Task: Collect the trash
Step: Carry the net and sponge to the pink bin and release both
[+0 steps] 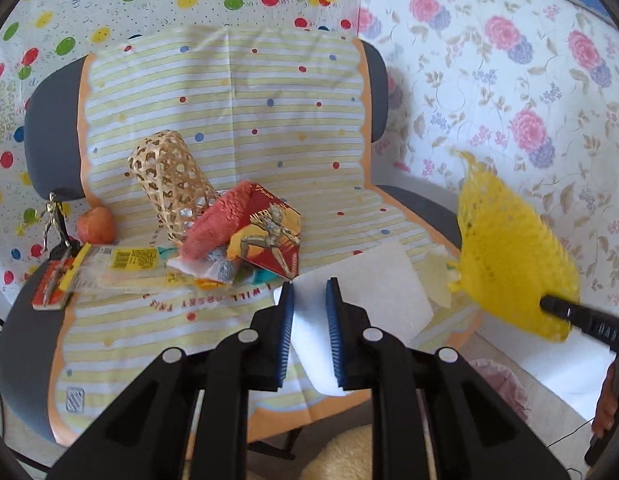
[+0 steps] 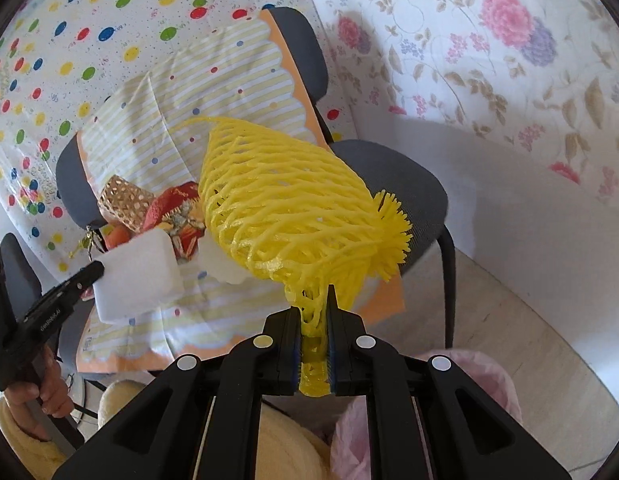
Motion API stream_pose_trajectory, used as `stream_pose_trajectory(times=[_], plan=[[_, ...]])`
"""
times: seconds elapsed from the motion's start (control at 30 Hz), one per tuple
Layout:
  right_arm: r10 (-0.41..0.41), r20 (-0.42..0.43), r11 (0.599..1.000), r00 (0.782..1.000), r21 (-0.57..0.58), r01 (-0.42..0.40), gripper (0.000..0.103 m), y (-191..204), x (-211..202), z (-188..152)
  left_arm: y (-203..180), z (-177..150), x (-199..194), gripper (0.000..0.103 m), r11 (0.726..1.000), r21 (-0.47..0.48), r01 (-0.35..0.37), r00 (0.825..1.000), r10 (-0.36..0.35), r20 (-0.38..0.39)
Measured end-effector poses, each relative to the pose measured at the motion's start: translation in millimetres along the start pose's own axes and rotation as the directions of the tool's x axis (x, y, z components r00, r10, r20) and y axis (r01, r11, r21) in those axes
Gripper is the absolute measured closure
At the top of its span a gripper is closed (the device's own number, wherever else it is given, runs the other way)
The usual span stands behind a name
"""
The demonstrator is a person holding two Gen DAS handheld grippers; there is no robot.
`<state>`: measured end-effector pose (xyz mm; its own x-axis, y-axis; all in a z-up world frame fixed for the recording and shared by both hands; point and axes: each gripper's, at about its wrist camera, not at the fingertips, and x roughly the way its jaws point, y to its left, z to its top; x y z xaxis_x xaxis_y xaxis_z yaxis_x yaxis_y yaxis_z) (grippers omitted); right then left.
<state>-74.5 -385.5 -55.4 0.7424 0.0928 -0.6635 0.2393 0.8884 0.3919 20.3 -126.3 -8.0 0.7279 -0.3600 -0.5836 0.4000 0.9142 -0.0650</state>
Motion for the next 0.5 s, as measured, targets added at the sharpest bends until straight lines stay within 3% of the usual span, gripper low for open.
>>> stream_pose_trajectory(times=[0.13, 0.3, 0.4, 0.5], plan=[[-0.072, -0.054, 0.996, 0.996, 0.042, 0.074, 0.092, -15, -22, -39, -13, -17, -6, 0.088, 0.997, 0.004, 0.072, 0.997, -0.072, -0.003], [-0.196, -0.116, 0.978, 0.974, 0.055, 0.203, 0.092, -35, -34, -79, -28, -36, -7, 0.088, 0.989, 0.009, 0.151, 0.988, -0.150, -0.028], [-0.218, -0.169, 0.969, 0.961, 0.082, 0.234, 0.091, -49, -27, -96, -37, -43, -5, 0.088, 0.983, 0.015, 0.182, 0.982, -0.181, -0.050], [-0.232, -0.204, 0.961, 0.951, 0.101, 0.256, 0.084, -59, -18, -105, -44, -49, -5, 0.088, 0.980, 0.025, 0.198, 0.978, -0.196, -0.067]])
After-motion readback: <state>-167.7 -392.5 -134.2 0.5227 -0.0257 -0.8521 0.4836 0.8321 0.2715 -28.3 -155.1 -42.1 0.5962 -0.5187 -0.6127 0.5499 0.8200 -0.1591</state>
